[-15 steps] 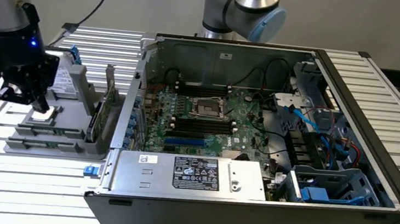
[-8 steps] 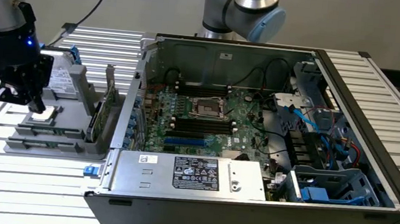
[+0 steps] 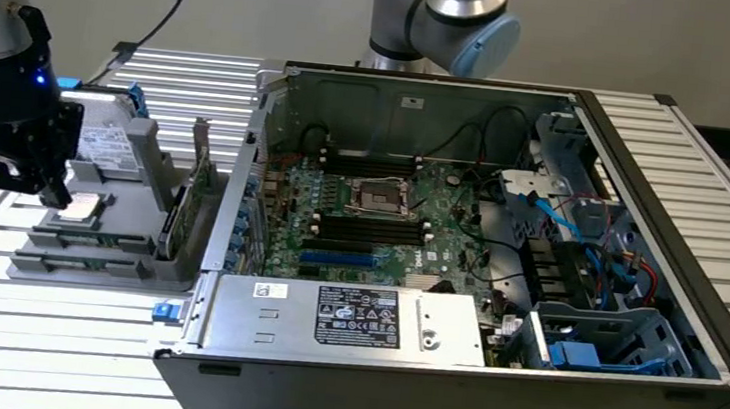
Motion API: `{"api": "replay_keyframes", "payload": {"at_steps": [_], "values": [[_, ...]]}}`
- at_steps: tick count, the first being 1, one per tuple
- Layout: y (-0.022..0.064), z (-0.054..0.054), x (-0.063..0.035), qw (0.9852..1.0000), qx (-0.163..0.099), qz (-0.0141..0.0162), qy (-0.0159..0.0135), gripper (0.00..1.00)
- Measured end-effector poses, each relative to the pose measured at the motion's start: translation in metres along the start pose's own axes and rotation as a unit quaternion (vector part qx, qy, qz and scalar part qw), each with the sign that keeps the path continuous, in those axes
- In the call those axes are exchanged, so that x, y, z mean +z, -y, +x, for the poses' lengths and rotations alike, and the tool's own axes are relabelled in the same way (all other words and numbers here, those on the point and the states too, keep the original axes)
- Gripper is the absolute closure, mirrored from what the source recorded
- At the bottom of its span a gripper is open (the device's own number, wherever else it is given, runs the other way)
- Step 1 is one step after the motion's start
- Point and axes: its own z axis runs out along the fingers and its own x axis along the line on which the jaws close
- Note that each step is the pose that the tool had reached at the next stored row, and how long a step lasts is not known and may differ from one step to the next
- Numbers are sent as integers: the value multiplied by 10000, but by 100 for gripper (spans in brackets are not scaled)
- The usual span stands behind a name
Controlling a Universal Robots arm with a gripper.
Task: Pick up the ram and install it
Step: 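Pick up the ram and move it above insertion slot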
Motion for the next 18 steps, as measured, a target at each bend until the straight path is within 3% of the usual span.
{"api": "replay_keyframes", "payload": {"at_steps": [9,12,14,18], "values": [[-62,65,35,9998,-182,7,-2,90],[-61,66,35,9998,-183,7,-2,82],[-62,66,38,9998,-183,8,-2,69],[-73,71,104,9998,-185,7,-2,69]]}}
